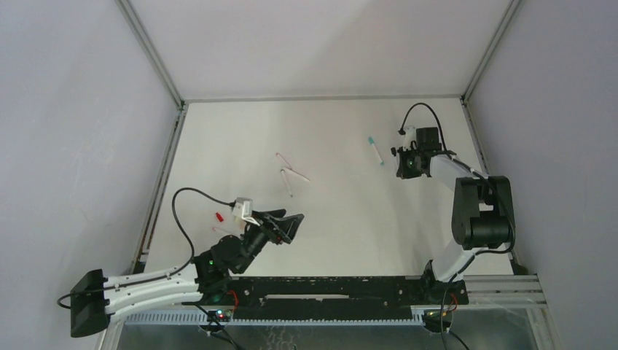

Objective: Insert the pens into the pen caps
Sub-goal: Place the pen at the center of the board.

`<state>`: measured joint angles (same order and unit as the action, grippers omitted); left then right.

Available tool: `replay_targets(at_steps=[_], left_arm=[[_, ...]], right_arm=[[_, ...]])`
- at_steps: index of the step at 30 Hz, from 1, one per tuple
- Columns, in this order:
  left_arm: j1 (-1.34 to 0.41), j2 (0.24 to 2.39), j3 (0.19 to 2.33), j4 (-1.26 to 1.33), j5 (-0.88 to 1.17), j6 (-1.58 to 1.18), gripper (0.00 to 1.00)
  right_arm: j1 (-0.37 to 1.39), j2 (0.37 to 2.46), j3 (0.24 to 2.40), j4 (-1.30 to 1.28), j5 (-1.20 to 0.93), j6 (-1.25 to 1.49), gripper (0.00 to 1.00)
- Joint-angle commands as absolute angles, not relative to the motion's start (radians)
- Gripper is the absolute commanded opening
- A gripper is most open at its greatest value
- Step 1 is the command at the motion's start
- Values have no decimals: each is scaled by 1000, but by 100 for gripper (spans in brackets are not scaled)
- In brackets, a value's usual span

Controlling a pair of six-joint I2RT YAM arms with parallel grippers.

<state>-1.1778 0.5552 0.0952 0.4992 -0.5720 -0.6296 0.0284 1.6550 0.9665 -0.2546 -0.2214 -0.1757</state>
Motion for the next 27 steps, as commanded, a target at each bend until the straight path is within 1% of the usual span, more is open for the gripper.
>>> replay_targets(at_steps=[1,5,11,14,17,21,22,27], left_arm=[[-1175,554,91,464,-589,-637,82],[-1175,565,96,462,-589,-635,82],[-1175,584,111,448,-588,-632,82],[-1175,596,116,448,-589,-631,82],[-1174,609,123,445,-589,-628,83],[-1173,618,148,426,-576,-621,83],[-1173,615,160,412,-571,-619,83],[-1173,603,192,354,-555,-612,83]], right_arm=[[13,1697,1030,-285,-197,-164,2],[13,1760,1088,-314,-203,-167,3],[16,1882,1229,-439,-239,-164,5],[31,1904,1256,-463,-244,-177,11],[39,1906,1265,-479,-250,-181,23],[30,1885,1266,-492,-272,-185,32],[26,1873,1266,-496,-279,-188,35],[10,1800,1266,-529,-330,-219,40]])
